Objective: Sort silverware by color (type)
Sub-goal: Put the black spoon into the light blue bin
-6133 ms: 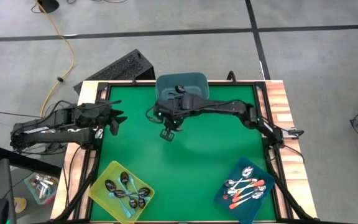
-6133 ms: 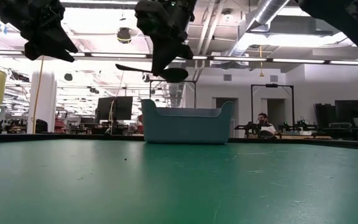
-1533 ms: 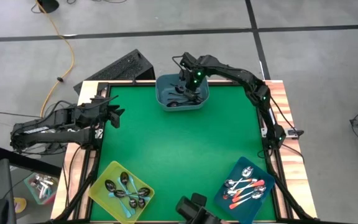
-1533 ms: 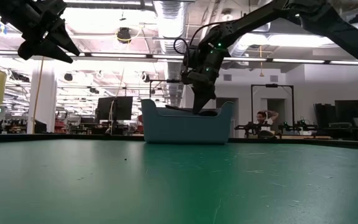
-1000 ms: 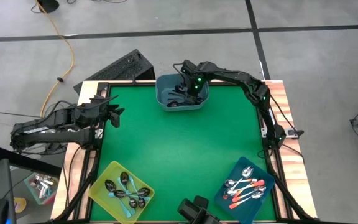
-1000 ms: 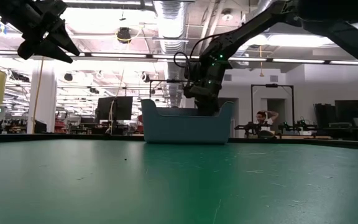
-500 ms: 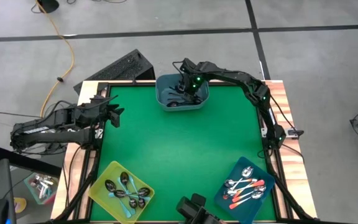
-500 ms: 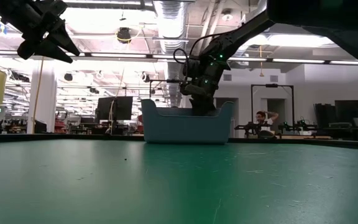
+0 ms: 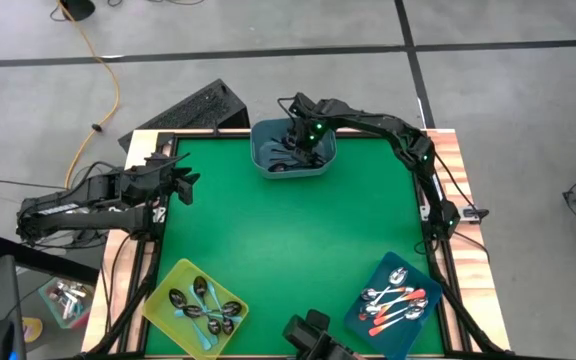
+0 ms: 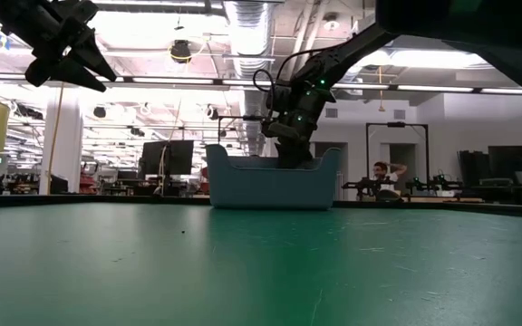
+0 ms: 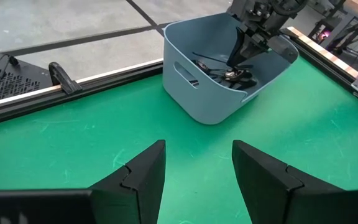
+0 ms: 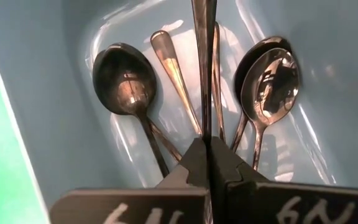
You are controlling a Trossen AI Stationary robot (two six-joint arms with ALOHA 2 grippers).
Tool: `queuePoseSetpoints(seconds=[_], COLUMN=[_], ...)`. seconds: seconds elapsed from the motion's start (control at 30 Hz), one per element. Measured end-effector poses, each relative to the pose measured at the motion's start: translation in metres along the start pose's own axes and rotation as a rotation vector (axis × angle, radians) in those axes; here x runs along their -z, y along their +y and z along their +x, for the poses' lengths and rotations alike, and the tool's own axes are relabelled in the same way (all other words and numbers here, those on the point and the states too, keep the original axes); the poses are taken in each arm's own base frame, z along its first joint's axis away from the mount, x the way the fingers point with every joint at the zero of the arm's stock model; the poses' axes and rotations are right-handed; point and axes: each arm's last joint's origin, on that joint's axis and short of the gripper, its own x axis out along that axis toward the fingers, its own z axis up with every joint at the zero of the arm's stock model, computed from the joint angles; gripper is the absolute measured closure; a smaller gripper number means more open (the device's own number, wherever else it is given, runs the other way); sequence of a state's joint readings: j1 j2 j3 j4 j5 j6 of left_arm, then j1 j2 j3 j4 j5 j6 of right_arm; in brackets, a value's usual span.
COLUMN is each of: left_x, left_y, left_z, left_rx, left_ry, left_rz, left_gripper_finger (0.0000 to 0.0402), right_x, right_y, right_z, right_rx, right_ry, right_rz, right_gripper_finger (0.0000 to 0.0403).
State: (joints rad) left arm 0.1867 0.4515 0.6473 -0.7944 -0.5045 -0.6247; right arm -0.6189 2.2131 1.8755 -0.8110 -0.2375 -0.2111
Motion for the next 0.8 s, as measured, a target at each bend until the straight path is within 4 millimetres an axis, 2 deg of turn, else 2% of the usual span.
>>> queuePoseSetpoints(seconds=[0.73,0.8], left_x=[0.0000,0.0000], left_y=[0.0000,0.0000], left_z=[0.0000,0.0000], left_rx=[0.000,0.000], left_ry=[0.000,0.000], left_rz=[0.000,0.000], left_gripper_finger=[0.0232,0.0232], right_x=[-0.0033,-0.0011], right_y=[-0.0044,-0.0051], right_z=[-0.0006,0.0042], right_rx=[0.012,0.014], right_ry=[-0.043,-0.052], right_rz=[-0.003,-0.005], right_gripper_finger=[0.0397,0.0397])
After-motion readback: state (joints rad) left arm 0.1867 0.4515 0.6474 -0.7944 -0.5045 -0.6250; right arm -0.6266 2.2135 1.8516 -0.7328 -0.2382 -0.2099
